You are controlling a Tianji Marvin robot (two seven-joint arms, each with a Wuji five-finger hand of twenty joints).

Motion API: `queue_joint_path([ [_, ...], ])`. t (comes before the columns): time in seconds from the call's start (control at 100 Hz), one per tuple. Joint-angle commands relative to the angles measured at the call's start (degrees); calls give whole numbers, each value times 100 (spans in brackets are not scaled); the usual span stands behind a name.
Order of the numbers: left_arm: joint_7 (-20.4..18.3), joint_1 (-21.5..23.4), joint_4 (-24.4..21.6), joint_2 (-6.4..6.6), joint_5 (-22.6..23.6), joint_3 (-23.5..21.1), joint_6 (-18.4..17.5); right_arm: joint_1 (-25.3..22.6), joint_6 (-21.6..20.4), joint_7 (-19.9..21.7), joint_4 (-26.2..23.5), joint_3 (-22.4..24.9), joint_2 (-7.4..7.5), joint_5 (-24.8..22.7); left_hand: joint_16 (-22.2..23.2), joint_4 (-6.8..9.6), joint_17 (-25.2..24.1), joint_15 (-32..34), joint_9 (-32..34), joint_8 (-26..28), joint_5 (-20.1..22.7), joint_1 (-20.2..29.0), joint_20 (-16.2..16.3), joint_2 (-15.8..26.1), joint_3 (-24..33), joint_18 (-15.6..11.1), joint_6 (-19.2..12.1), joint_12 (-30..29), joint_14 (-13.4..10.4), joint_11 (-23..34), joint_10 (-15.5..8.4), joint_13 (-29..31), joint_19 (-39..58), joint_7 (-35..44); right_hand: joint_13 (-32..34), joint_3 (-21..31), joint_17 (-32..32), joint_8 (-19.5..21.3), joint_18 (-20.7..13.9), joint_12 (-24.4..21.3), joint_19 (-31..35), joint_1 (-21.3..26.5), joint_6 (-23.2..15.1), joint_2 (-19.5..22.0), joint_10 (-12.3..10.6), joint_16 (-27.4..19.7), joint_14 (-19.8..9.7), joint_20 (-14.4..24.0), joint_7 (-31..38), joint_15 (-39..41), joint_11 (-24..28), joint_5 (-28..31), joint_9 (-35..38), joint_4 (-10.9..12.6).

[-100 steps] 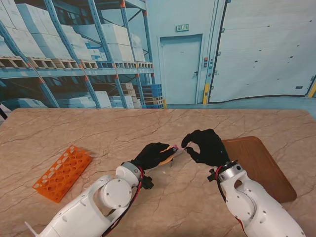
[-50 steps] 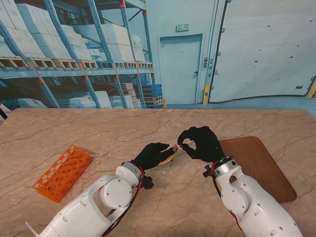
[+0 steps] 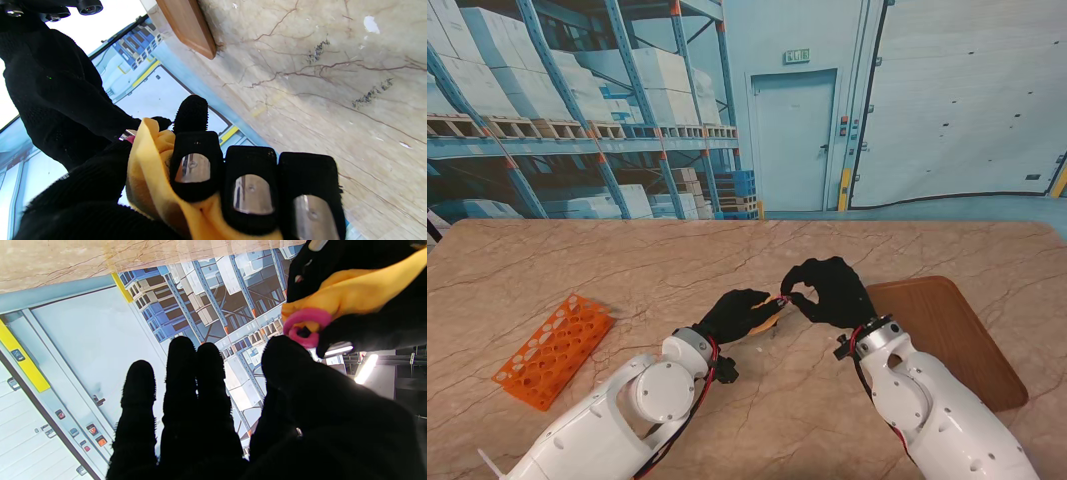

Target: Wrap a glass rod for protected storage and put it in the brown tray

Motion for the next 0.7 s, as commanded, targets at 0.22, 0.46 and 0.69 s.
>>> queue_joint_path([
  [0.22, -19, 33, -40, -36, -21, 4, 58, 25, -167, 15, 52, -71, -15, -21, 37, 323, 129, 657, 178, -52, 352, -20, 129, -28, 207, -199, 9, -29, 316, 390, -51, 63, 1491, 210, -17, 93, -21, -3, -122, 13, 152, -293, -239, -371, -107, -73, -168, 1, 121, 63, 80, 46, -108, -243],
  [0.46, -35, 33, -46, -31, -21, 2, 67, 52, -201, 46, 76, -126, -17, 6, 36, 364, 129, 657, 178, -58, 376, -42, 138, -59, 245, -192, 22, -29, 316, 390, -51, 63, 1491, 209, -26, 177, -21, 0, -122, 15, 156, -366, -236, -545, -96, -78, -165, -7, 109, 54, 83, -21, -123, -254],
  [0.69, -50, 38, -60, -29, -36, 1, 80, 93, -225, 63, 108, -210, -23, 37, 36, 391, 130, 657, 179, -63, 384, -59, 145, -80, 273, -196, 34, -32, 316, 383, -33, 63, 1491, 207, -25, 274, -10, 7, -107, 20, 157, -441, -225, -669, -91, -75, -154, -15, 118, 55, 94, -55, -121, -263],
])
